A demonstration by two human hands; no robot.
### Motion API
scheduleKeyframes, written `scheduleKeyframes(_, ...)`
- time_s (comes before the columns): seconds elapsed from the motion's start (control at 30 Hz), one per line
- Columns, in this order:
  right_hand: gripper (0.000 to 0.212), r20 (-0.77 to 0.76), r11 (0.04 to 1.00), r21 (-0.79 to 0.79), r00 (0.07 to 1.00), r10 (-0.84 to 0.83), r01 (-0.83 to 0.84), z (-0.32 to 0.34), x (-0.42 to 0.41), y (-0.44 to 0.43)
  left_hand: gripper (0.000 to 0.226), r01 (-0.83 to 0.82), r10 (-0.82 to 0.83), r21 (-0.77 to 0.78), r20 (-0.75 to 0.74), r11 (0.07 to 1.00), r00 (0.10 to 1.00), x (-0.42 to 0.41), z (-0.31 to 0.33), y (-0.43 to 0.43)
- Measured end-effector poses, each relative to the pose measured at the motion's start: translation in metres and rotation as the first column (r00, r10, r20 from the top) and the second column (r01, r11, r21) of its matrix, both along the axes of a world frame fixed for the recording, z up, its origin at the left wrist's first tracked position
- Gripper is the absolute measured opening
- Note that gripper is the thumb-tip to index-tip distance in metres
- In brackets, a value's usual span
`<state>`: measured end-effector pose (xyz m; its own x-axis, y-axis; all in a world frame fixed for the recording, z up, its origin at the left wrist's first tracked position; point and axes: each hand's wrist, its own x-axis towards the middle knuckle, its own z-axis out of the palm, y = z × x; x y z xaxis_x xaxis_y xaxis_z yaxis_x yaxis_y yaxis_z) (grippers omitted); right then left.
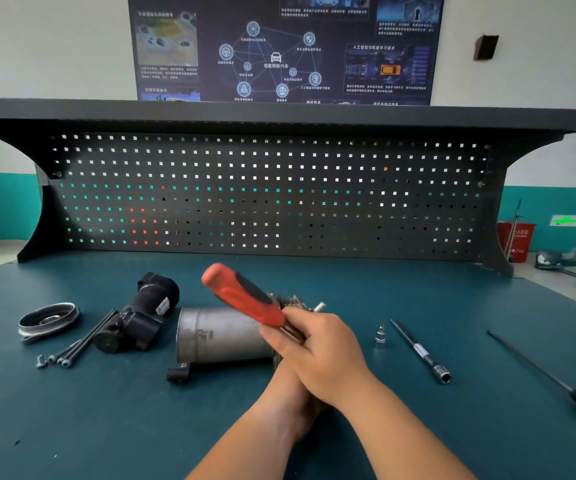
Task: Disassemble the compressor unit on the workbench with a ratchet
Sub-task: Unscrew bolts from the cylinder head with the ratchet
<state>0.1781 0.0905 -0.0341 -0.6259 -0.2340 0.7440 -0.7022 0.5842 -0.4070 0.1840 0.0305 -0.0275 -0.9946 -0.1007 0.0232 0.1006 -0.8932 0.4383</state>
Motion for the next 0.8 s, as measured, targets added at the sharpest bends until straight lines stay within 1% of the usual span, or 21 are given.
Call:
scheduleKeyframes(0.03,0.049,0.024,0.996,-0.08,0.999,0.034,-0.032,0.0,0.001,-0.001,0.003,0.1,-0.102,-0.192,0.003,0.976,0.995,0.006,-0.004,-0.002)
scheduleKeyframes(0.07,0.053,0.047,0.981,-0.183,0.996,0.075,-0.065,0.001,0.002,-0.001,0.015,0.218,-0.235,-0.413,0.01,0.884,0.972,0.01,-0.018,0.003)
scheduleKeyframes(0.1,0.051,0.058,0.95,-0.295,0.991,0.121,-0.098,0.003,0.002,0.0,0.023,0.367,-0.372,-0.509,0.097,0.779,0.923,0.0,-0.033,-0.001)
scheduleKeyframes(0.13,0.042,0.06,0.901,-0.415,0.984,0.166,-0.126,0.005,0.003,0.001,0.023,0.371,-0.378,-0.616,0.126,0.695,0.917,-0.005,-0.04,-0.005)
scheduleKeyframes(0.17,0.035,0.063,0.835,-0.533,0.977,0.203,-0.139,0.006,0.003,0.003,0.021,0.37,-0.365,-0.674,0.158,0.639,0.918,-0.007,-0.042,-0.007)
scheduleKeyframes(0.2,0.033,0.07,0.755,-0.642,0.971,0.23,-0.132,0.008,0.003,0.004,0.018,0.366,-0.34,-0.688,0.181,0.626,0.923,-0.008,-0.041,-0.006)
scheduleKeyframes(0.23,0.036,0.081,0.663,-0.74,0.965,0.251,-0.111,0.009,0.004,0.005,0.017,0.368,-0.32,-0.678,0.202,0.637,0.926,-0.008,-0.038,-0.005)
scheduleKeyframes(0.3,0.039,0.084,0.429,-0.902,0.958,0.274,-0.044,0.012,0.004,0.009,0.019,0.372,-0.29,-0.652,0.234,0.661,0.928,-0.008,-0.036,-0.002)
scheduleKeyframes(0.33,0.04,0.097,0.305,-0.952,0.958,0.27,0.011,0.013,0.002,0.012,0.02,0.369,-0.277,-0.648,0.244,0.666,0.929,-0.008,-0.037,-0.002)
scheduleKeyframes(0.37,0.042,0.124,0.179,-0.981,0.954,0.273,0.076,0.016,0.001,0.017,0.02,0.366,-0.262,-0.657,0.255,0.659,0.931,-0.008,-0.037,-0.002)
scheduleKeyframes(0.43,0.046,0.172,-0.068,-0.977,0.932,0.32,0.204,0.017,-0.005,0.028,0.021,0.37,-0.255,-0.668,0.268,0.645,0.929,-0.007,-0.035,-0.001)
scheduleKeyframes(0.47,0.048,0.175,-0.161,-0.956,0.917,0.359,0.246,0.016,-0.007,0.033,0.023,0.367,-0.25,-0.672,0.268,0.644,0.93,-0.006,-0.035,-0.001)
scheduleKeyframes(0.5,0.049,0.181,-0.211,-0.937,0.904,0.386,0.278,0.015,-0.008,0.037,0.024,0.362,-0.247,-0.664,0.266,0.654,0.932,-0.005,-0.033,-0.001)
scheduleKeyframes(0.53,0.05,0.192,-0.222,-0.928,0.897,0.397,0.298,0.014,-0.01,0.039,0.025,0.367,-0.26,-0.659,0.259,0.656,0.93,-0.004,-0.032,-0.001)
scheduleKeyframes(0.57,0.049,0.207,-0.207,-0.929,0.894,0.396,0.307,0.014,-0.012,0.04,0.025,0.377,-0.266,-0.656,0.268,0.654,0.926,-0.004,-0.031,-0.001)
scheduleKeyframes(0.6,0.049,0.223,-0.164,-0.938,0.894,0.389,0.306,0.014,-0.012,0.041,0.024,0.367,-0.26,-0.66,0.258,0.655,0.93,-0.004,-0.033,-0.001)
scheduleKeyframes(0.63,0.048,0.242,-0.101,-0.949,0.897,0.371,0.298,0.015,-0.013,0.04,0.024,0.368,-0.254,-0.659,0.266,0.656,0.93,0.0,-0.03,-0.002)
scheduleKeyframes(0.67,0.046,0.254,-0.011,-0.962,0.907,0.335,0.274,0.017,-0.012,0.038,0.024,0.359,-0.254,-0.663,0.255,0.657,0.933,0.001,-0.03,-0.002)
scheduleKeyframes(0.7,0.044,0.244,0.1,-0.969,0.926,0.287,0.224,0.017,-0.012,0.035,0.024,0.361,-0.261,-0.665,0.248,0.654,0.933,0.002,-0.029,-0.003)
scheduleKeyframes(0.77,0.039,0.174,0.375,-0.923,0.962,0.208,0.086,0.016,-0.006,0.026,0.025,0.33,-0.273,-0.665,0.193,0.67,0.943,0.002,-0.035,-0.006)
scheduleKeyframes(0.8,0.036,0.114,0.536,-0.844,0.976,0.183,-0.002,0.013,-0.003,0.02,0.024,0.342,-0.284,-0.653,0.197,0.676,0.938,0.004,-0.035,-0.004)
